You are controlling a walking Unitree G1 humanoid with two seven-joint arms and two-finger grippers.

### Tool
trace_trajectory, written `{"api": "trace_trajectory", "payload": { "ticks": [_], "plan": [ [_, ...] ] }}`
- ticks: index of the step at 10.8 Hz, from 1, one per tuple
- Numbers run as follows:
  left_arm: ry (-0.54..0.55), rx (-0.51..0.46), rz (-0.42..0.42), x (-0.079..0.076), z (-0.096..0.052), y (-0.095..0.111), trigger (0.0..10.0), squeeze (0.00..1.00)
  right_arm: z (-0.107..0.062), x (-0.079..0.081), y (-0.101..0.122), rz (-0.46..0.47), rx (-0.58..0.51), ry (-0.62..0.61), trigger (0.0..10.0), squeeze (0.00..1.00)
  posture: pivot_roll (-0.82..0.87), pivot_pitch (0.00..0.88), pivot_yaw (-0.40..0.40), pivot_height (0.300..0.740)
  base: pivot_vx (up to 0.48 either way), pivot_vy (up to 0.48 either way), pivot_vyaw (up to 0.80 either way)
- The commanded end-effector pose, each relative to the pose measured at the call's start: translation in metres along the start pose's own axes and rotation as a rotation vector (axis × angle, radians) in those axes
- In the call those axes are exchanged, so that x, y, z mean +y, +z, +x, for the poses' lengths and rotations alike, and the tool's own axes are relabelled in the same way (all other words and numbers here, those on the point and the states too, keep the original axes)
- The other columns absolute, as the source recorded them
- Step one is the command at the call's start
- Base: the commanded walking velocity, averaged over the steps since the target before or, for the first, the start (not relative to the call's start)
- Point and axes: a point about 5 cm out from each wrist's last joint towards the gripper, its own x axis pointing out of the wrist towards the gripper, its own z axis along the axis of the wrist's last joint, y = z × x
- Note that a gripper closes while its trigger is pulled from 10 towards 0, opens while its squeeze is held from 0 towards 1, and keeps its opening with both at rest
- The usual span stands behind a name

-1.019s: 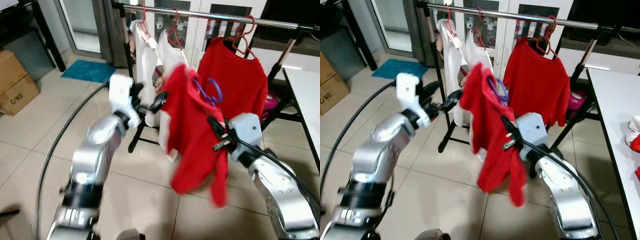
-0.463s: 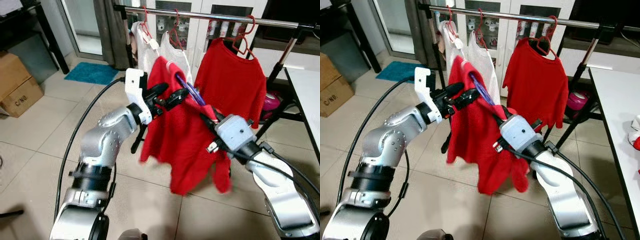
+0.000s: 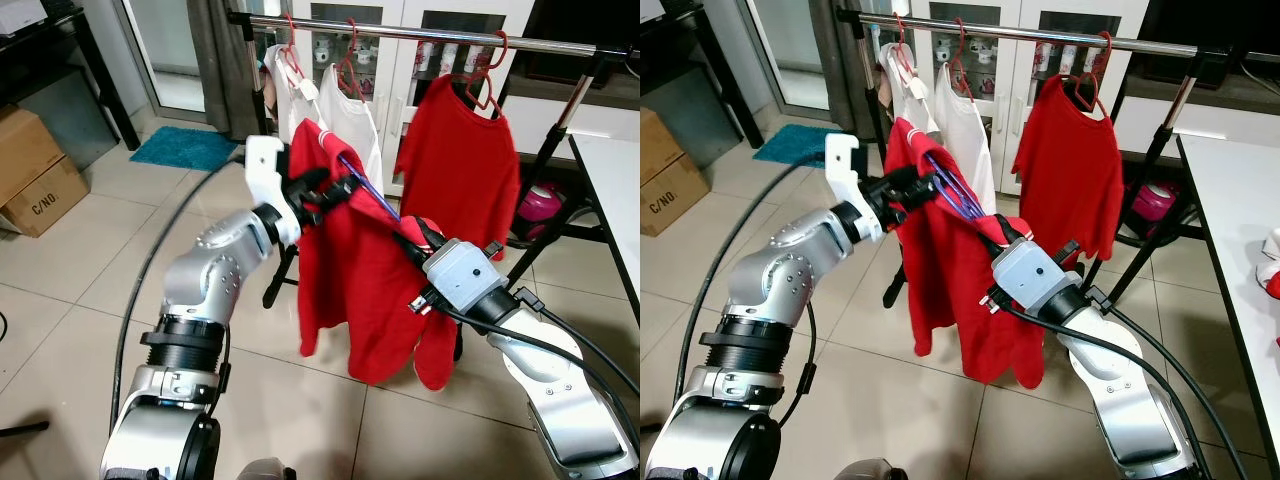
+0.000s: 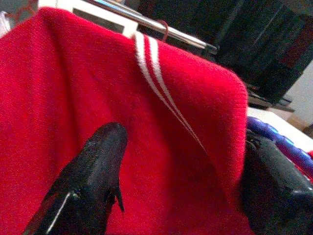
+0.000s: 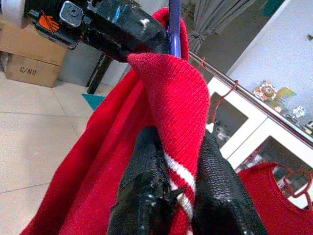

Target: Hang hanger

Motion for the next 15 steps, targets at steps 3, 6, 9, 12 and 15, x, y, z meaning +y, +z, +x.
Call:
{"api": "trace_trajectory", "payload": {
  "ticks": [3, 6, 9, 12, 15],
  "plan": [
    [0.118, -0.019, 0.030, 0.012, -0.001, 0.001, 0.0, 0.00, 0.000, -0.002, 0.003, -0.039, -0.028, 0.004, 0.0, 0.00, 0.06, 0.009, 0.071, 0.740, 0.000, 0.000, 0.00],
    [0.188, -0.028, 0.041, 0.020, -0.002, 0.003, 0.0, 0.00, -0.001, -0.001, 0.000, -0.041, -0.013, 0.007, 0.0, 0.00, 0.06, 0.016, 0.073, 0.740, 0.000, 0.000, 0.00],
    [0.231, -0.053, 0.055, 0.024, -0.002, 0.006, 0.0, 0.00, -0.002, 0.000, -0.003, -0.042, 0.001, 0.012, 0.0, 0.00, 0.06, 0.021, 0.072, 0.740, 0.000, 0.000, 0.00],
    [0.354, -0.060, 0.056, 0.037, -0.006, 0.008, 0.0, 0.00, -0.005, 0.003, -0.015, -0.058, 0.092, 0.046, 0.0, 0.00, 0.06, 0.022, 0.072, 0.740, 0.000, 0.000, 0.00],
    [0.421, -0.006, 0.151, 0.045, -0.009, 0.005, 0.0, 0.00, -0.026, 0.009, -0.050, -0.073, 0.364, 0.219, 0.0, 0.00, 0.06, 0.023, 0.068, 0.740, 0.000, 0.000, 0.00]
  ]
}}
